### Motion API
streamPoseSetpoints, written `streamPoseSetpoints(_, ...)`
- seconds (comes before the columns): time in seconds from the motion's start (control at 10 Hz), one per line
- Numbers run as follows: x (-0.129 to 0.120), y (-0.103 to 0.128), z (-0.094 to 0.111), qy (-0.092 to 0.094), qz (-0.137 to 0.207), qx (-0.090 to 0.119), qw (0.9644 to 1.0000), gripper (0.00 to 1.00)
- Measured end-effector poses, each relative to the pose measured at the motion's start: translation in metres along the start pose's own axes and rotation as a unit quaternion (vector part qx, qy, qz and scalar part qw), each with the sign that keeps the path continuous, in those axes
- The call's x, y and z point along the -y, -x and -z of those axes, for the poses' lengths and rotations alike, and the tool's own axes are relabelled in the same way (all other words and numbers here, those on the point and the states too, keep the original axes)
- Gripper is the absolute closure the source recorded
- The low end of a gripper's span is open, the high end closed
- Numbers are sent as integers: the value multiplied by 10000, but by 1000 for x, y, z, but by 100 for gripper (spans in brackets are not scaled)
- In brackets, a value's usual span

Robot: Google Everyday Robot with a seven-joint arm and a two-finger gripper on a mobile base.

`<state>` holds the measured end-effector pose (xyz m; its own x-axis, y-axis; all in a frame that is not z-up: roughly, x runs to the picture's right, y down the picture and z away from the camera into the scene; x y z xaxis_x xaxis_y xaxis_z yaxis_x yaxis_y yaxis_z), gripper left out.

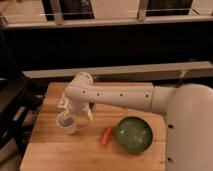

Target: Pick up the ceramic cup

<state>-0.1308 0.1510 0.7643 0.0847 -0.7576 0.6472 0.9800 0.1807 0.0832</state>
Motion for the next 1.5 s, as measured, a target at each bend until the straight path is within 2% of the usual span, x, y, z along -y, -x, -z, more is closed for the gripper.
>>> streamPoseSetpoints(0.4, 1, -3, -6, -15, 60, 10, 10000, 22)
streamPoseSetpoints(0.5, 1, -3, -7, -16, 71, 12, 10000, 28)
streamPoseSetpoints(0.8, -2, -5, -9, -20, 92, 15, 10000, 60)
streamPoseSetpoints(1.0, 0, -6, -10, -23, 120, 11, 9999, 74)
streamPoseSetpoints(1.2, -4, -9, 6, -50, 147, -43, 9999, 96)
streamPoseSetpoints(1.5, -6, -12, 39, -90, 184, -96, 9997, 99)
